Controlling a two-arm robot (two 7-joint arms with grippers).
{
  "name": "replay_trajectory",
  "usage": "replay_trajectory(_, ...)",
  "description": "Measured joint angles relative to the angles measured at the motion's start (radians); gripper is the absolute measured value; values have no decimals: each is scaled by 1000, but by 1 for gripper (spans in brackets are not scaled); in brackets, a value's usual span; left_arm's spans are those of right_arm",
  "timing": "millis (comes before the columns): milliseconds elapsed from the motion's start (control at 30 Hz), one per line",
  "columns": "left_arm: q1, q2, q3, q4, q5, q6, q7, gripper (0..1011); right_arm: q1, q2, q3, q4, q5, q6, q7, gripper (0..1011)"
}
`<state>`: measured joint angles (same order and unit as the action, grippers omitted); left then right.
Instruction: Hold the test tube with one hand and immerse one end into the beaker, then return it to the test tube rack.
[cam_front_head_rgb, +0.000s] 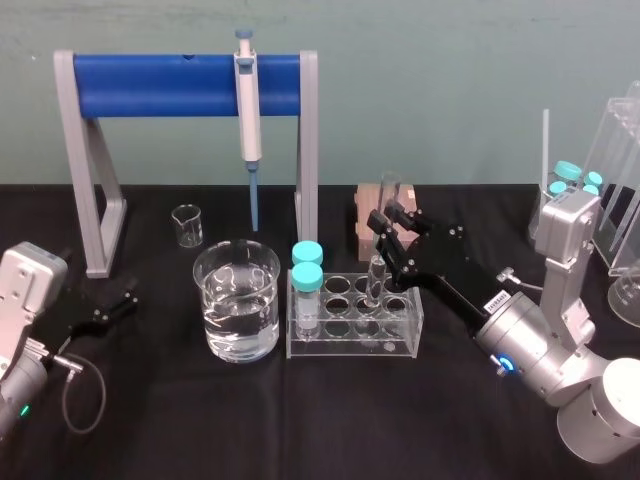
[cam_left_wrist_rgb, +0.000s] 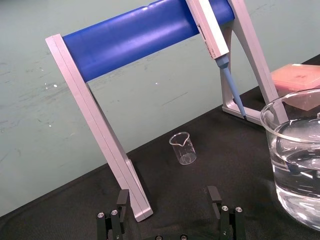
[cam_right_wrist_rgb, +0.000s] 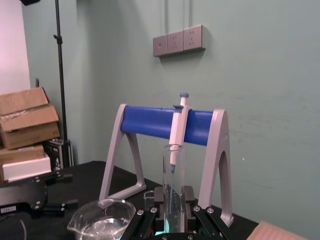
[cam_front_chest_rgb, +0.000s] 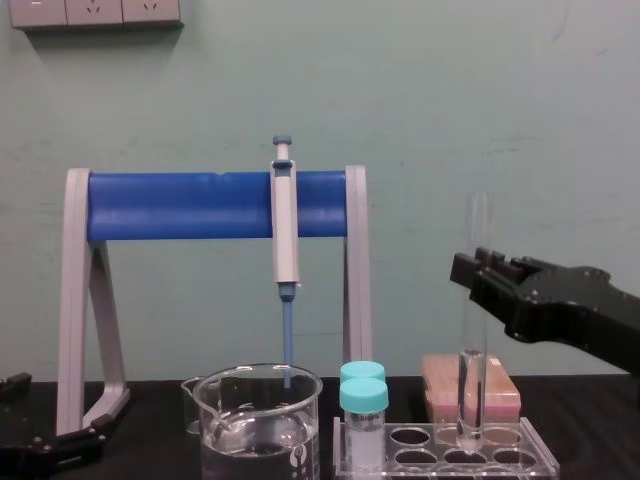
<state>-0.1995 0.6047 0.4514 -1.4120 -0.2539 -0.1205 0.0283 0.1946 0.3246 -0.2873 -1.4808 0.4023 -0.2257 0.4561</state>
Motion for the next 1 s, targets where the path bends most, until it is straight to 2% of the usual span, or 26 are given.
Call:
replay_trajectory(400,0,0,0,0,0,0,0,1000,23,-18,-9,63,-15,-17,1,226)
replay_trajectory(1000,0,0,0,0,0,0,0,1000,44,-28,-18,110,-25,-17,8,226)
